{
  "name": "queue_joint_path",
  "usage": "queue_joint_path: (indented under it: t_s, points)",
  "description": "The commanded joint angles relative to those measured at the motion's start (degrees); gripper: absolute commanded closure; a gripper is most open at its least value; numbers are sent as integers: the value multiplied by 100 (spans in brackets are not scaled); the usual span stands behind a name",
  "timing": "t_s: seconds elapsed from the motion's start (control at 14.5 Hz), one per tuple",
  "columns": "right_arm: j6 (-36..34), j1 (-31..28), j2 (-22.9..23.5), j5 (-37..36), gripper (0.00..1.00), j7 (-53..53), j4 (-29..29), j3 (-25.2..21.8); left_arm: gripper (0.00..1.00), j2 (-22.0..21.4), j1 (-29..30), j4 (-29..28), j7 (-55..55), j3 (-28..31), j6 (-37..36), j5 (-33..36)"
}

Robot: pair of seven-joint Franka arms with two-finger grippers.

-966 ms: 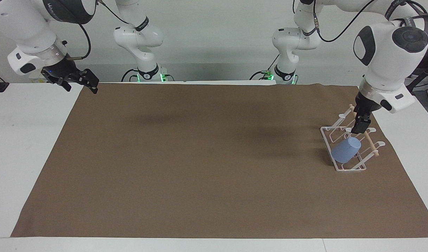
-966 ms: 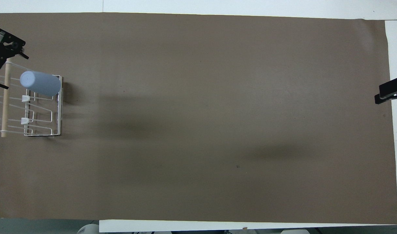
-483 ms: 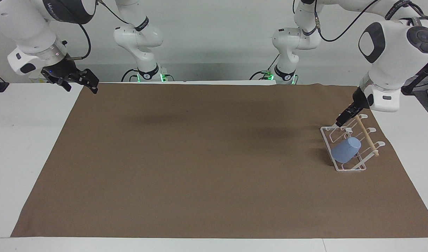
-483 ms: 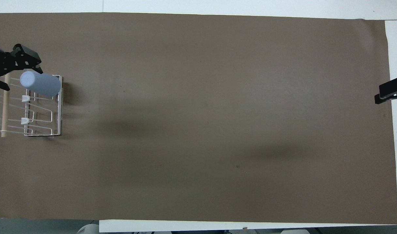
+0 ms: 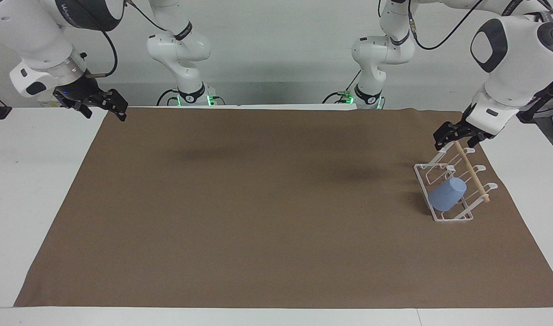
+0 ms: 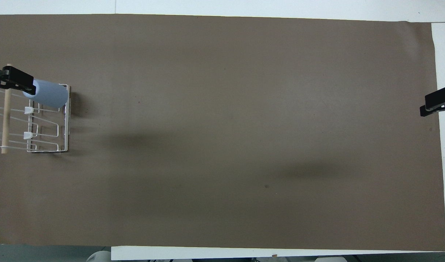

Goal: Hang cup on cup holder

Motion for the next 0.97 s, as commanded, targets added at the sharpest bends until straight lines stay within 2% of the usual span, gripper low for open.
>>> queue_joint_path:
  t_s: [0.0, 0.28, 0.69, 0.9]
  points:
    - [-11, -40, -99, 83, 1, -111, -106, 4, 0, -166, 57, -6, 46, -33, -16, -122]
    - [-11, -40, -99, 83, 1, -111, -106, 4, 0, -228, 47, -58, 1, -50, 299, -8]
    - [-2, -40, -99, 83, 1, -111, -106, 13, 0, -351, -5, -269, -544, -41, 231, -78]
    - [-11, -40, -99, 83, 1, -111, -106, 4, 0, -404, 257, -410, -474, -146, 291, -69]
